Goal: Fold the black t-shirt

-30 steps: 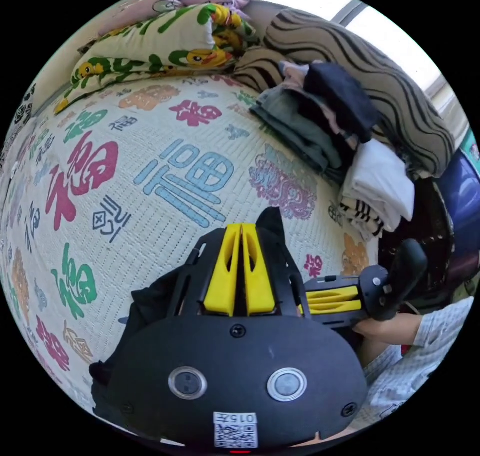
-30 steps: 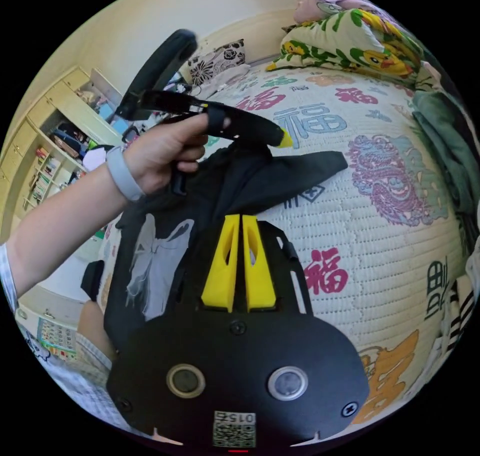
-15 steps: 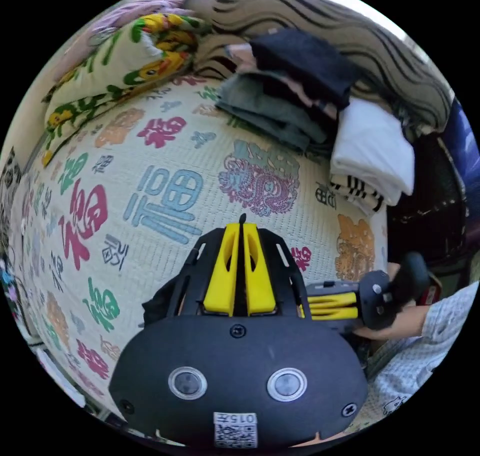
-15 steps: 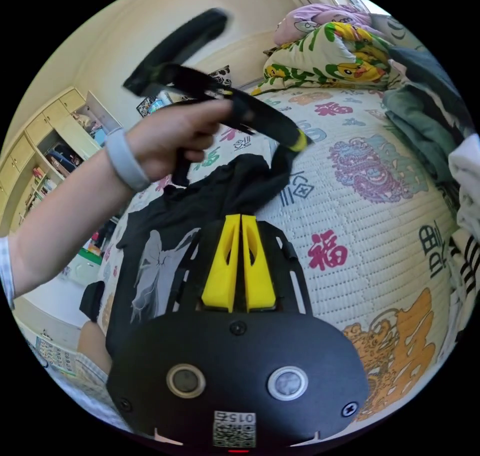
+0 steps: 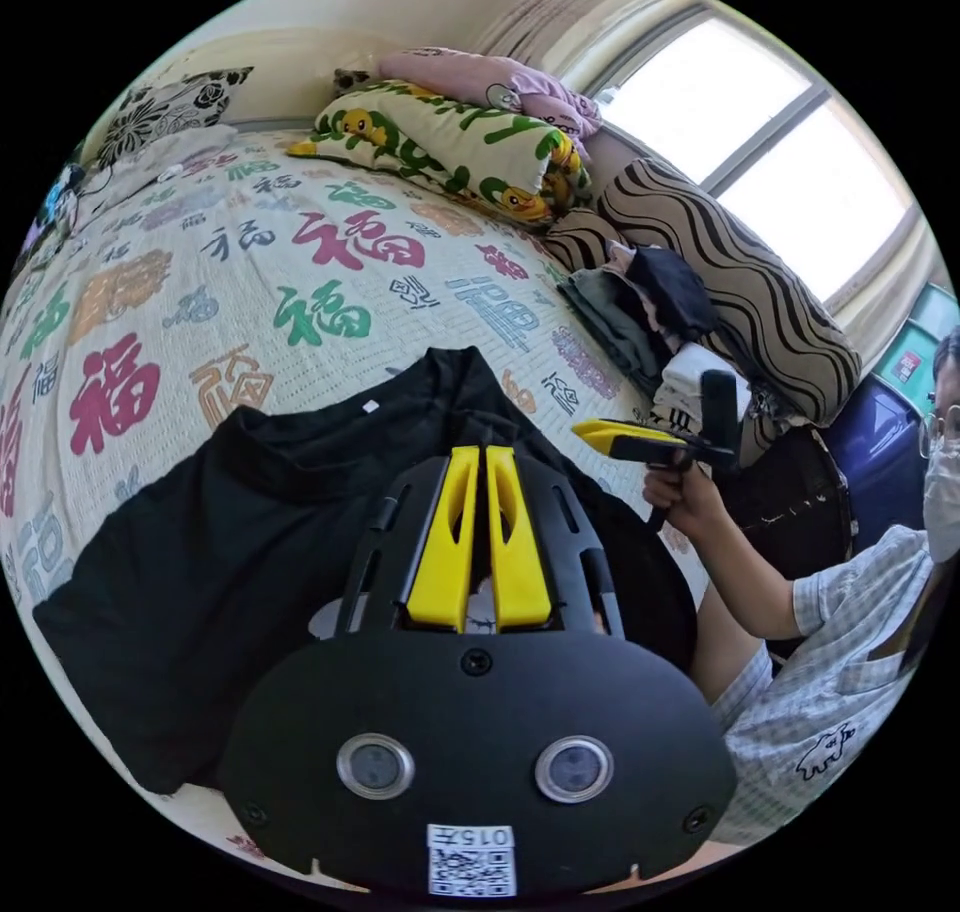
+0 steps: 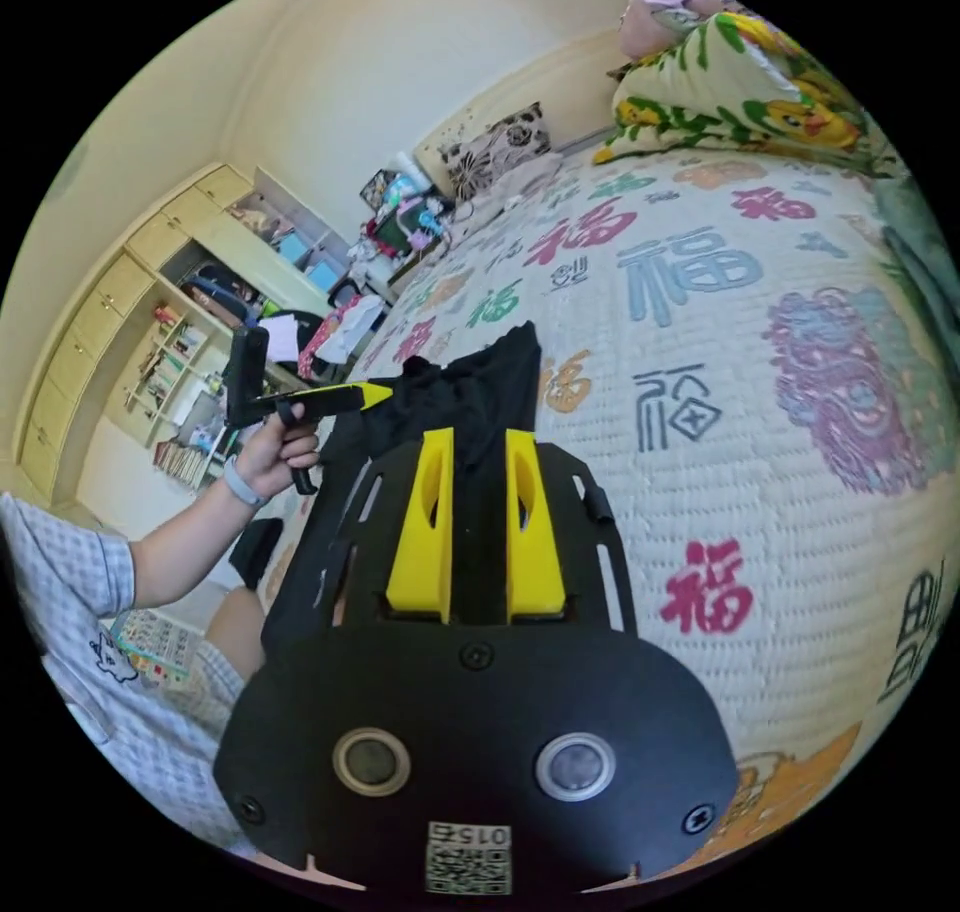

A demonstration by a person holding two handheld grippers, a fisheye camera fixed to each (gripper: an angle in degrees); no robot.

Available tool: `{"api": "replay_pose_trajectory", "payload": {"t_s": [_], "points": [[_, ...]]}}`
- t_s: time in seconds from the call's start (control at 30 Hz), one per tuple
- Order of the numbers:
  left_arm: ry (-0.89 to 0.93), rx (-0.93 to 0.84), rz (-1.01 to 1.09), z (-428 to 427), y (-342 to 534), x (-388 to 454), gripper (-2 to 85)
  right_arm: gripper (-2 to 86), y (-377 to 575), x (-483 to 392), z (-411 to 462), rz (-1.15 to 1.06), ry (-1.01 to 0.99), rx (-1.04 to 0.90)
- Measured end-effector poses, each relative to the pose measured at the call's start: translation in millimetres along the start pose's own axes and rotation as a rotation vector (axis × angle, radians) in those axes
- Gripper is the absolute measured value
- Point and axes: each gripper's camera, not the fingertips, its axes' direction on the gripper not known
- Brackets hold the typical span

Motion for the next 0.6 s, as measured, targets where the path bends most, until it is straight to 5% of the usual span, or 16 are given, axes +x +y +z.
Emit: {"api": "replay_pose_trajectory", "payload": {"t_s": [0.2, 0.43, 0.6], "points": [[0.009, 0.018, 0.005, -24.5, -0.4, 1.5, -0.6, 1.2, -1.6, 14.6, 55.0, -0.007, -0.100, -0.186], [0.096, 0.111, 0.156, -13.8, -74.3, 66.5, -0.5, 0.1, 62.1, 22.9, -43.6, 0.097, 0.168, 0.264], [0.124, -0.012, 0.246, 93.9, -125.4, 143.8, 0.2, 0.1, 111.9, 43.8, -85.2, 0.248, 0.379, 0.386]]}}
